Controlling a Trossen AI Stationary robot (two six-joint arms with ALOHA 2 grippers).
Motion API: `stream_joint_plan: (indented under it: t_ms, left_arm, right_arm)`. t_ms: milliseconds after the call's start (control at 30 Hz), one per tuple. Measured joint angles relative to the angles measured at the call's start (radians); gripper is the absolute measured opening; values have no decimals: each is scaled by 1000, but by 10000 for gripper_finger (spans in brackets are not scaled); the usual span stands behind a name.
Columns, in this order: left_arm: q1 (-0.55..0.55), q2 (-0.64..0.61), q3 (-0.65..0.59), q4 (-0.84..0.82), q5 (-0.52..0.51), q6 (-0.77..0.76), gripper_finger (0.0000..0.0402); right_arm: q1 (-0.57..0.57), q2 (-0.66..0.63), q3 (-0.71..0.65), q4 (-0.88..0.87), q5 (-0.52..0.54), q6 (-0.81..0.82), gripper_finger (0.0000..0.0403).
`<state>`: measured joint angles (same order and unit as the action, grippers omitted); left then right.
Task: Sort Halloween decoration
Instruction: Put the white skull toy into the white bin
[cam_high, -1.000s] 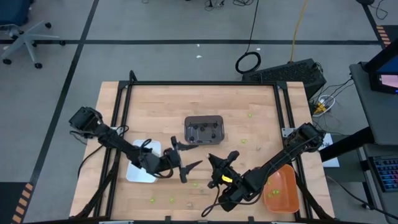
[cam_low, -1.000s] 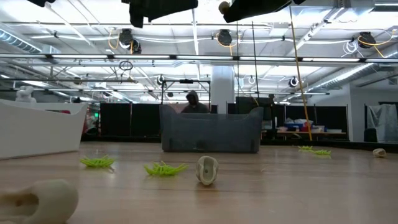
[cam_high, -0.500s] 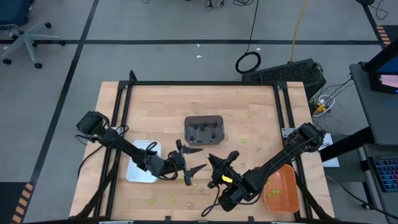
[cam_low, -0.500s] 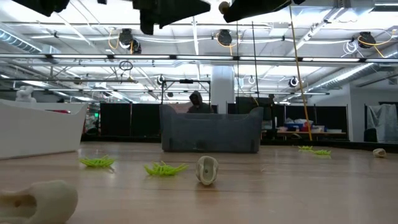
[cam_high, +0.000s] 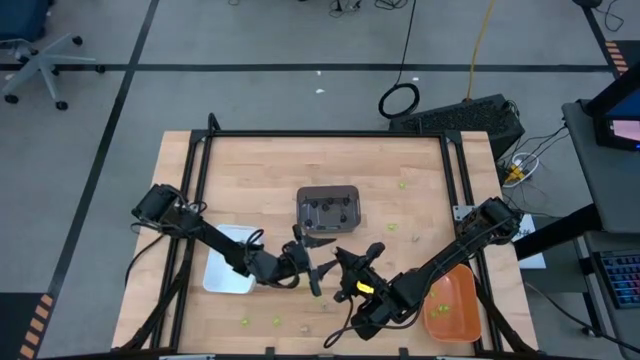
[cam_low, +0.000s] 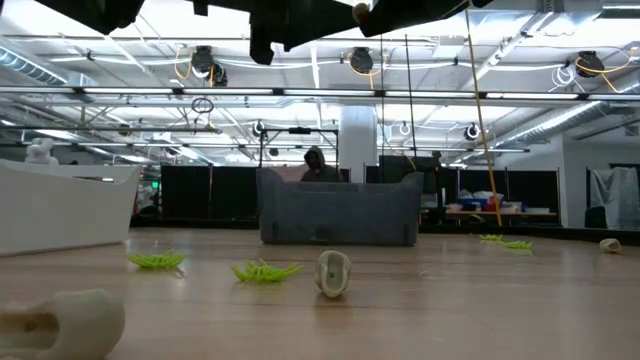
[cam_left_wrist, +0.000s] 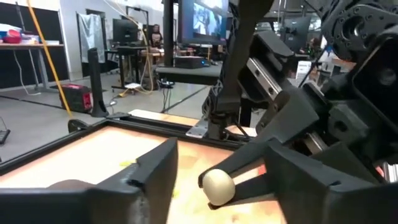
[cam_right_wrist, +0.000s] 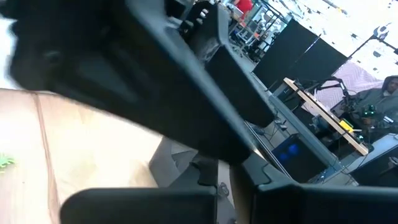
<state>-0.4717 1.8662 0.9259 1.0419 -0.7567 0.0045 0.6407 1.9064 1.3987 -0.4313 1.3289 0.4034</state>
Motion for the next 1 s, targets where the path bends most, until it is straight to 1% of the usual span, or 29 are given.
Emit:
stream_joint_plan:
  t_ms: [100,267,367,467,533,633,767,833,933,1000]
  left_arm:
    - [0,0,0,-4,6,0,191]
    - [12,-1,0,-37,82,-32,107]
    - [16,-1,0,-45,91,-49,58]
    - [21,-3,0,-48,114,-48,18]
    - [21,-3,0,-49,121,-47,4]
    - [21,-3,0,-50,122,-47,7]
    - [17,-3,0,-52,101,-48,29]
    - [9,-3,0,-53,74,-39,46]
    - [-6,-2,0,-58,-14,6,82]
    - [-16,-1,0,-64,-60,9,111]
  right_arm:
    - [0,0,0,0,0,4,0]
    - [2,0,0,-2,-5,4,0]
    - [2,0,0,-3,-10,14,0]
    - [2,0,-1,-7,-16,15,0]
    - [2,0,-1,-13,-20,21,0]
    - [1,0,-1,-18,-25,29,1]
    - [-2,0,-1,-19,-27,30,1]
    - [-3,0,-1,-18,-28,30,1]
    - [-4,0,-1,-18,-27,30,1]
    - [-3,0,0,-14,-22,31,1]
